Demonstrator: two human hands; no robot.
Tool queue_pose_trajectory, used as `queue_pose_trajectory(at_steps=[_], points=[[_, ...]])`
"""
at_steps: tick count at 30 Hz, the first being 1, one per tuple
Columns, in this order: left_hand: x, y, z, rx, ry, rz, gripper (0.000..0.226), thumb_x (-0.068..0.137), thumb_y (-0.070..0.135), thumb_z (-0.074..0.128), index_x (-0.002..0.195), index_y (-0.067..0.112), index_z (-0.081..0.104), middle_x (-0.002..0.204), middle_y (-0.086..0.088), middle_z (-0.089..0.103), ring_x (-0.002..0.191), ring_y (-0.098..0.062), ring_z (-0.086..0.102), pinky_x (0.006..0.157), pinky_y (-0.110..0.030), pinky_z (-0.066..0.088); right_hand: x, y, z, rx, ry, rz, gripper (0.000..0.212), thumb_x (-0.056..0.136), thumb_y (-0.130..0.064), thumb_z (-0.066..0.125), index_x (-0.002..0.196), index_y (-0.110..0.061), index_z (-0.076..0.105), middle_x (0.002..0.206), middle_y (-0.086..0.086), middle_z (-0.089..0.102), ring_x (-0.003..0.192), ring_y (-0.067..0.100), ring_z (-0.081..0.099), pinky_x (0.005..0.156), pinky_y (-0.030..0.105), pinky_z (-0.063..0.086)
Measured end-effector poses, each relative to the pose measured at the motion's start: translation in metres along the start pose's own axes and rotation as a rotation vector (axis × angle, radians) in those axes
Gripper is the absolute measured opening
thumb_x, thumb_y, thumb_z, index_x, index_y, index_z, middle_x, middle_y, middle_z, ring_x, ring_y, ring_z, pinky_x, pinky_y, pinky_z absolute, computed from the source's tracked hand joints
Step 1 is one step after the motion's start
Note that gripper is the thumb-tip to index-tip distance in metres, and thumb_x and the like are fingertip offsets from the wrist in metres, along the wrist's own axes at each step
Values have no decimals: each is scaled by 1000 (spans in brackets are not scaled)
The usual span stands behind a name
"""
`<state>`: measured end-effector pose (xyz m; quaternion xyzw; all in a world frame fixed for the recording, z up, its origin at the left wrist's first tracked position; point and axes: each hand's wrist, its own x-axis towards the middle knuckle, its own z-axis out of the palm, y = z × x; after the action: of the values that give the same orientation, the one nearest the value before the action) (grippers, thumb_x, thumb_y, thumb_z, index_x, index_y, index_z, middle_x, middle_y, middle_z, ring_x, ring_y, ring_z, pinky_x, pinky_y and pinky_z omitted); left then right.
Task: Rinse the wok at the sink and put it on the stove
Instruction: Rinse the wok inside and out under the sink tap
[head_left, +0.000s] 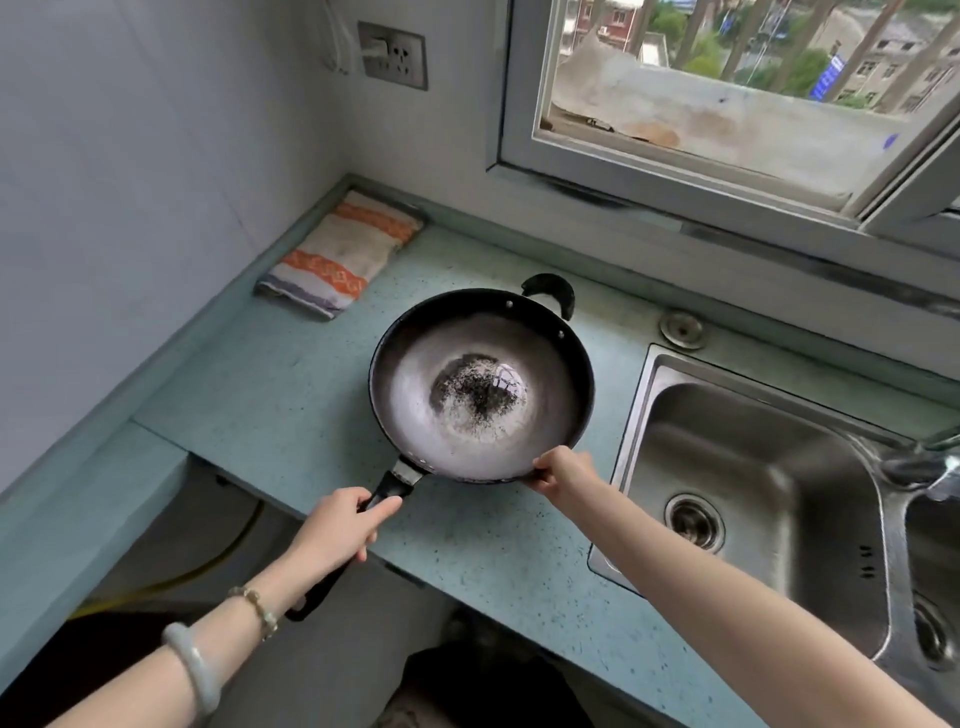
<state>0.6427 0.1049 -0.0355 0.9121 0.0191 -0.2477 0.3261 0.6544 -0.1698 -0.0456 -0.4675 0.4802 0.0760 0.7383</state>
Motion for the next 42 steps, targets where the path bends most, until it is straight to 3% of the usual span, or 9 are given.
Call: queue_pose_trajectory(at_steps=[3, 5, 8, 12, 17, 24, 31, 34, 42], points=[[10, -3, -6, -11, -120, -28, 41, 88, 47, 58, 67, 13, 52, 55, 1, 62, 52, -15, 61, 60, -27, 42, 1, -1, -11, -117, -58, 38, 30, 83, 11, 55, 111, 4, 46, 99, 19, 57, 91, 32, 61, 75, 43, 56], [18, -2, -14, 109, -162, -25, 41, 89, 53, 54, 73, 15, 57, 69, 4, 62, 69, -15, 59, 65, -28, 39, 0, -6, -21, -231, -58, 27, 40, 84, -8, 67, 117, 1, 48, 108, 15, 53, 98, 29, 57, 82, 42, 55], [30, 0, -31, 198, -89, -5, 46, 90, 55, 49, 107, 13, 62, 105, -1, 63, 101, -18, 59, 84, -29, 44, -2, -19, -38, -368, 50, -127, 62, 81, -23, 71, 129, -6, 37, 119, 8, 44, 107, 25, 48, 96, 45, 48], [39, 12, -57, 257, 80, 72, 53, 92, 49, 51, 127, 10, 54, 131, -10, 52, 118, -25, 52, 100, -38, 41, -20, -27, -51, -447, 168, -373, 53, 79, -20, 69, 122, -10, 42, 116, 9, 46, 101, 25, 52, 92, 41, 47], [52, 36, -93, 286, 211, 204, 45, 92, 45, 53, 125, 15, 54, 135, -8, 48, 129, -26, 42, 108, -43, 34, -45, -20, -38, -598, 74, -607, 32, 82, -20, 65, 108, -16, 46, 117, 8, 46, 103, 17, 48, 85, 31, 42], [106, 64, -127, 349, 166, 451, 37, 90, 39, 57, 119, 16, 58, 130, -6, 50, 130, -23, 39, 109, -41, 32, -63, -11, 7, -601, 76, -667, 30, 82, -17, 65, 107, -14, 49, 108, 5, 44, 96, 14, 47, 67, 14, 37], [161, 91, -142, 396, 66, 855, 22, 88, 20, 64, 108, 12, 65, 114, -7, 60, 114, -25, 50, 99, -27, 31, -61, -22, 43, -462, 313, -610, 29, 78, -15, 67, 102, -15, 50, 100, 5, 51, 91, 19, 52, 76, 31, 43], [172, 94, -146, 398, -15, 937, 23, 87, 19, 64, 109, 12, 65, 114, -7, 61, 113, -24, 52, 98, -28, 33, -70, -15, 58, -449, 277, -545, 32, 79, -18, 69, 106, -15, 51, 92, 1, 56, 90, 20, 56, 83, 36, 48], [179, 103, -135, 441, -144, 1035, 50, 87, 26, 67, 130, 7, 52, 131, -10, 54, 122, -25, 49, 104, -29, 33, -105, 35, 70, -688, 210, -466, 41, 79, -20, 64, 117, -17, 49, 107, 4, 56, 96, 18, 57, 82, 34, 50]])
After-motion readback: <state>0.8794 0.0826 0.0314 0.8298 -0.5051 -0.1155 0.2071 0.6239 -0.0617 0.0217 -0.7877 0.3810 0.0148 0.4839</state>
